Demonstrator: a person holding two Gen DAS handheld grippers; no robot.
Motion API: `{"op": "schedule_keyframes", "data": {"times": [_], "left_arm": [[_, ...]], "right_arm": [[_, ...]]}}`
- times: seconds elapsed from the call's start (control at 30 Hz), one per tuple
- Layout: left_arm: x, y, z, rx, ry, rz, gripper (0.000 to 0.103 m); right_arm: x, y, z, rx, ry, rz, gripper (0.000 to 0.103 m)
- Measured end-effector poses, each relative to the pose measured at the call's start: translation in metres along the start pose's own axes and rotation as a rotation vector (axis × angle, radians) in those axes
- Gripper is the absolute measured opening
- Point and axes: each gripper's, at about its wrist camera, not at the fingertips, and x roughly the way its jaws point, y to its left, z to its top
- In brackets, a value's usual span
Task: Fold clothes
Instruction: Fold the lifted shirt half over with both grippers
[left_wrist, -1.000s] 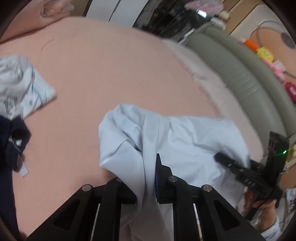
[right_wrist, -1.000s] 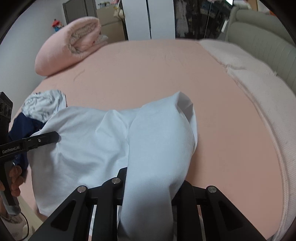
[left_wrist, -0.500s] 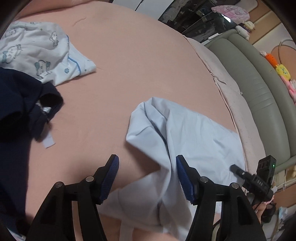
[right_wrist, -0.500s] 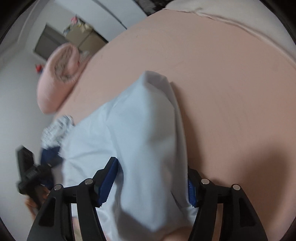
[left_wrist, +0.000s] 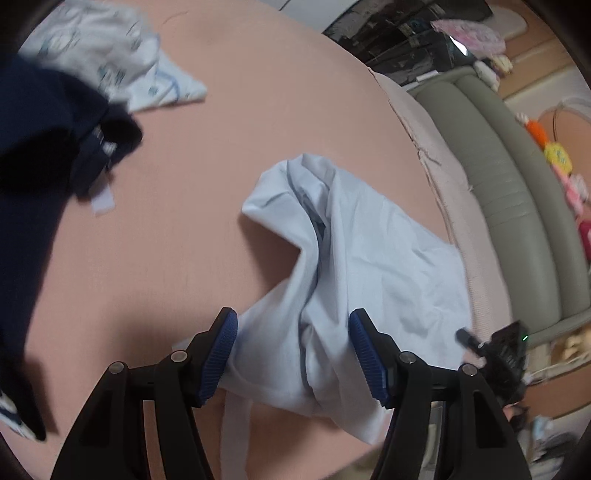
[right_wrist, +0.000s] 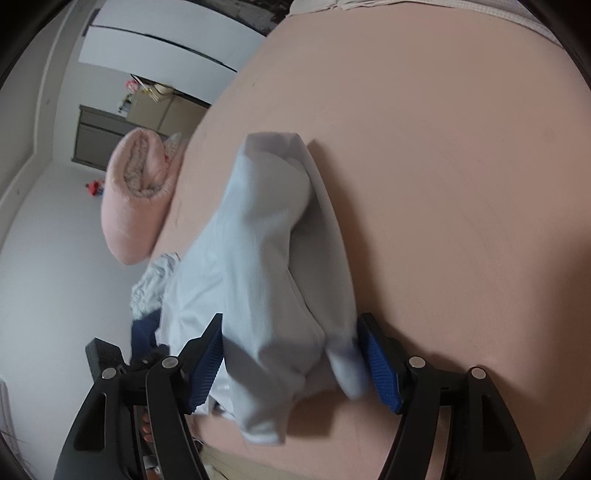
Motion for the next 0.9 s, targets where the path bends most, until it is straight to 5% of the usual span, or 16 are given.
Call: {"op": "schedule_keyframes", "data": {"times": [0.27,0.4,0.9], "left_arm": [[0.005,0.005,-0.009,-0.028,0.007,0.021,0.061],[0.013,0.002,-0.007,-0.041,0.006,-0.010,0.074],[0.055,-0.008,0.021,-0.139,0.028,-0.194,0.076]], "right_arm": [[-0.015,-0.017,-0.024,0.137,-0.041,0.073,0.076],[-0.002,-0.013,-0.015,0.189,-0.062,0.161,0.103],[0.046,0.016,0.027,0.156,-0.047,0.236,0.102]]}}
